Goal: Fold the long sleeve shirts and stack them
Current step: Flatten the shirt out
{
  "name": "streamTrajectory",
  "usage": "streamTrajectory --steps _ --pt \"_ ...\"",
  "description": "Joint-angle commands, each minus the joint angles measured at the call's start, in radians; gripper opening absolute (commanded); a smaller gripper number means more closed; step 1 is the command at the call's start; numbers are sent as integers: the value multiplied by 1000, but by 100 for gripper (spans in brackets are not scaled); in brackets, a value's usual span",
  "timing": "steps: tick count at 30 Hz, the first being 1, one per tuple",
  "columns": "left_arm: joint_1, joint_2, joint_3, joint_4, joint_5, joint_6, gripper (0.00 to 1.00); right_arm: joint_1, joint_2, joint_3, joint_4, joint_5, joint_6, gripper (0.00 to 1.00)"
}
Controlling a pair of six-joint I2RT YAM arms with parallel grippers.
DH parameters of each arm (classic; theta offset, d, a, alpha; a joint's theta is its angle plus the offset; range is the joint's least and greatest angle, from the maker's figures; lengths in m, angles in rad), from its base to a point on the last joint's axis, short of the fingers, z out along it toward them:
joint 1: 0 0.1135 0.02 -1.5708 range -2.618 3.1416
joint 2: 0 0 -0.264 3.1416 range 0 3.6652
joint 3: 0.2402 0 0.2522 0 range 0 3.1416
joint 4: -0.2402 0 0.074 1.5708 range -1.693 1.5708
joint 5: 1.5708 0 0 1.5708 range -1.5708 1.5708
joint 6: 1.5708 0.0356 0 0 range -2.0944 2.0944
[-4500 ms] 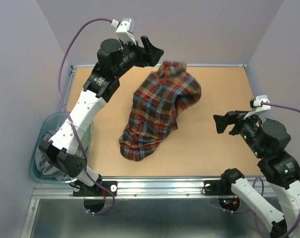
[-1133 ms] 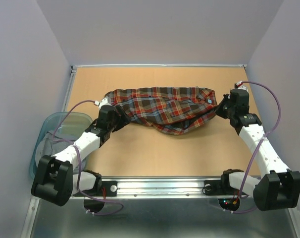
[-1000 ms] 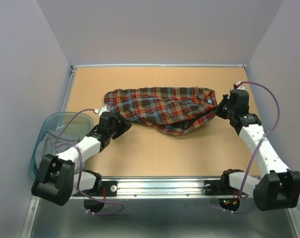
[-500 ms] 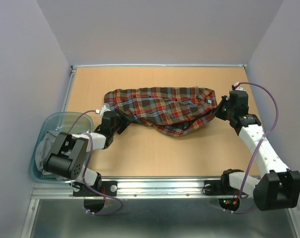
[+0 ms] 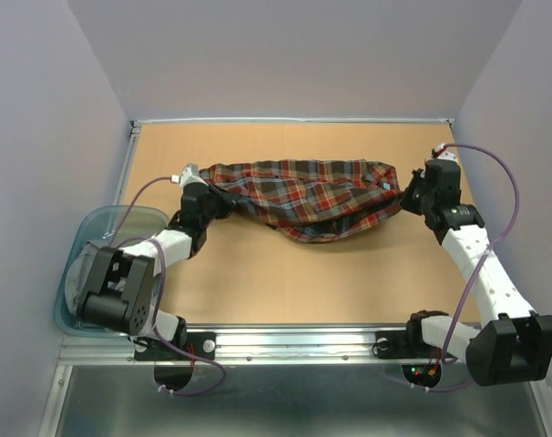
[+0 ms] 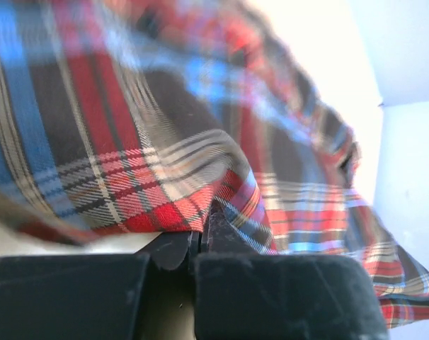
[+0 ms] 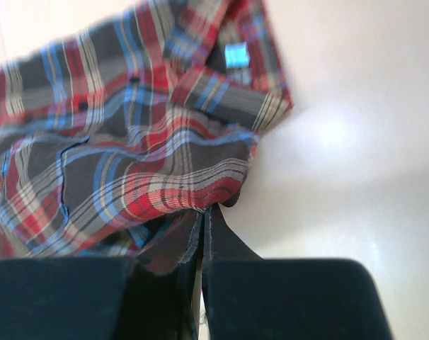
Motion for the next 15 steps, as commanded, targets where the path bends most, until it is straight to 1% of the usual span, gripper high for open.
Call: streamTrajectory --steps 1,2,3,4,5,6,7,8,9,11,14,15 --pt "24 -205 157 -175 -62 180 0 -6 -48 198 23 161 -58 1" --pt "24 -263 238 -283 -135 267 0 -4 -64 221 22 189 -69 1" --pt "26 -285 286 -336 -157 307 0 -4 -69 250 22 242 -90 0" --pt "26 -302 386 -388 -189 347 0 -6 -74 304 23 264 -102 0" --pt "27 -320 439 -487 -201 430 0 -4 -75 336 23 287 -128 0" --pt "27 -322 537 -534 -208 461 0 -4 -75 366 23 325 -142 1" --pt "27 -326 582 -575 -218 493 0 -4 -74 393 23 339 -156 1" --pt "27 -331 619 -613 -218 516 0 -4 -75 454 23 350 -171 1" --pt "27 -346 683 -676 -218 556 0 -6 -81 479 25 365 -197 1" --pt "27 -386 740 -761 -214 596 0 -4 -100 556 25 379 -234 1" --pt "27 -438 834 -836 -200 627 0 -4 -130 620 26 382 -277 1" --pt "27 -478 853 -874 -194 635 0 -4 -143 660 26 384 -303 1"
